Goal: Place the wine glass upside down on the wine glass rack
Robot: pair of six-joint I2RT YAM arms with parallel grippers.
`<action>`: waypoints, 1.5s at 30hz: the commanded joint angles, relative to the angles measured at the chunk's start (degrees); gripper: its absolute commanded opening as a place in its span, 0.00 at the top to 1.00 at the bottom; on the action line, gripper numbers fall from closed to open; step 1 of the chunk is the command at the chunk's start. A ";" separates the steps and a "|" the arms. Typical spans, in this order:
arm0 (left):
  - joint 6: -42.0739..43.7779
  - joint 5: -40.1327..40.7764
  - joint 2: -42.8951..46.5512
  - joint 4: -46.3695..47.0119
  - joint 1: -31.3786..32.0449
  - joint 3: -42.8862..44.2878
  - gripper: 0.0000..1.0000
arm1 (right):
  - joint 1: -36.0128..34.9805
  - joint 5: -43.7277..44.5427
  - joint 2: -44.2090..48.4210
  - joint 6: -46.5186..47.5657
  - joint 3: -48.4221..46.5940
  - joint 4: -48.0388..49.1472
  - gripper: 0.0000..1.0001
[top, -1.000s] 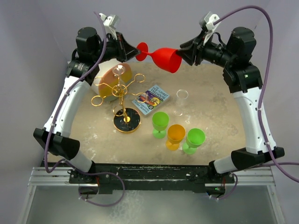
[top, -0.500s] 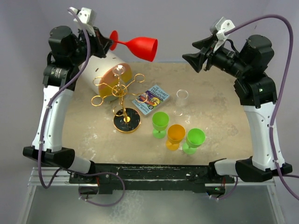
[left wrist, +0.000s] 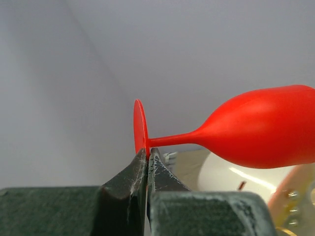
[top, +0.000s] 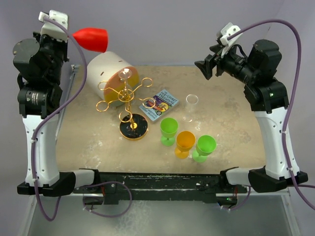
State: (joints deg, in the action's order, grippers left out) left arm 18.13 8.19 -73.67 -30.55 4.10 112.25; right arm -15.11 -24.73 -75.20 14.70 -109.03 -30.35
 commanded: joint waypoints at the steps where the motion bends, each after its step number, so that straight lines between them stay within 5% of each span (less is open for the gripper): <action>1: 15.82 9.77 2.32 2.85 -1.30 -2.85 1.00 | -0.27 2.67 1.04 2.00 0.77 0.82 0.24; 9: 37.89 17.11 4.72 -0.62 -1.90 -13.28 1.00 | -0.22 2.55 0.58 2.78 1.16 0.48 0.23; 16: 44.98 12.86 5.02 -11.54 -1.90 -15.62 1.00 | 0.34 2.01 1.10 3.07 2.24 0.81 0.23; 24: 49.13 4.05 3.32 -18.59 -1.29 -16.02 1.00 | 0.74 0.96 1.80 3.17 3.63 0.98 0.23; 45: 52.52 -6.48 -2.98 -18.96 6.25 -15.65 1.00 | 2.62 -1.75 3.00 2.57 5.03 1.60 0.23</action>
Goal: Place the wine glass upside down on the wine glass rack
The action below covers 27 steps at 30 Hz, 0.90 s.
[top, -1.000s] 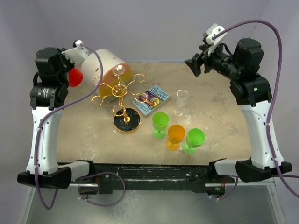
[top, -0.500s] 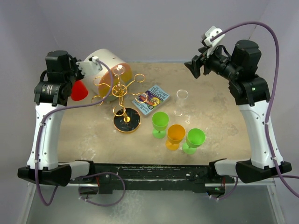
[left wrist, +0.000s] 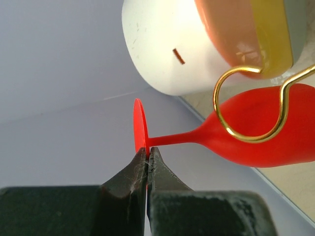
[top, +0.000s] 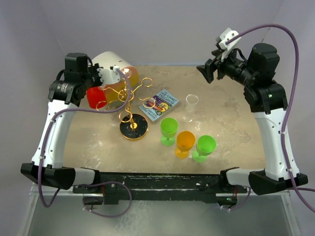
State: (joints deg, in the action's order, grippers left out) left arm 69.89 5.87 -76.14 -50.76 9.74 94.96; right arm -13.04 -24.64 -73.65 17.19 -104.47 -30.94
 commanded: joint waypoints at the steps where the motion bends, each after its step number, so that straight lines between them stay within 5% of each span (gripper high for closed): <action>1: 0.70 -4.60 -0.69 1.15 0.77 1.78 1.00 | 0.68 -2.00 1.53 -0.01 0.49 2.20 0.23; 27: 0.95 -12.68 -3.32 4.79 4.30 2.75 1.00 | 3.24 -5.15 3.07 -1.10 2.03 2.90 0.23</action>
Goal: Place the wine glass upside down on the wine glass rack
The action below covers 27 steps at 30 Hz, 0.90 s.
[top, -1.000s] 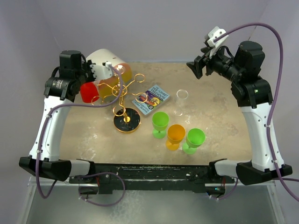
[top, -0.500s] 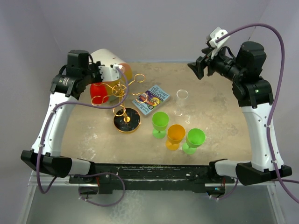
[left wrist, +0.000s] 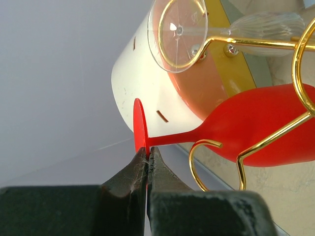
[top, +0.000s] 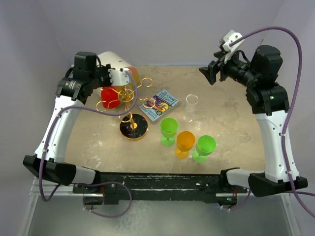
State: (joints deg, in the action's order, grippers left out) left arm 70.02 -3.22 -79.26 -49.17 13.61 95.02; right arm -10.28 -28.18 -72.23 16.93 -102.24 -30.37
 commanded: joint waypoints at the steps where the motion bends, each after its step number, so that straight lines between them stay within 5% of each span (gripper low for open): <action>1: 0.81 -4.03 -0.17 3.13 0.42 2.75 1.00 | 0.52 -1.63 1.65 -0.77 -0.17 2.33 0.23; 27: 3.96 -14.27 1.15 -3.46 1.07 4.94 1.00 | 1.56 -2.84 2.13 -1.11 0.46 2.68 0.22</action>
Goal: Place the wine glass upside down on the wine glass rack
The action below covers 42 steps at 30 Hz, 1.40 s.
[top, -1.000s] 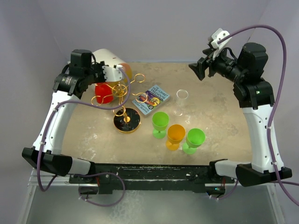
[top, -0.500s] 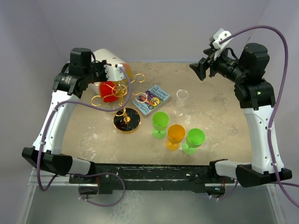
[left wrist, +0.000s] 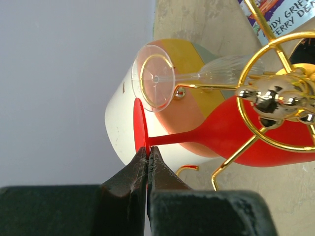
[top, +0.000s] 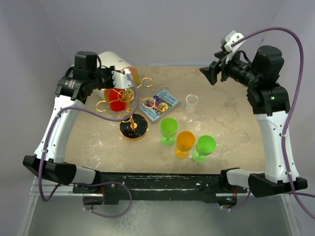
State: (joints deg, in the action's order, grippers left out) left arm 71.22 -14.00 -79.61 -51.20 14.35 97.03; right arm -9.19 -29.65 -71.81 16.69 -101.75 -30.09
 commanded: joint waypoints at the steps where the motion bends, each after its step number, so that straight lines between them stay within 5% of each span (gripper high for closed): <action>1: 2.93 -3.68 1.55 -1.57 0.33 3.02 1.00 | 0.49 -1.38 1.64 -0.82 -0.02 2.40 0.22; 42: 5.42 1.63 6.70 -4.49 0.33 -0.53 1.00 | 2.51 -3.69 3.21 -2.14 1.39 3.19 0.22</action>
State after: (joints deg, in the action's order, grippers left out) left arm 75.77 -13.47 -75.00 -57.01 14.35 97.03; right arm -7.05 -31.70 -70.00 15.40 -100.36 -29.63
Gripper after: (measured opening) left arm 0.012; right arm 0.777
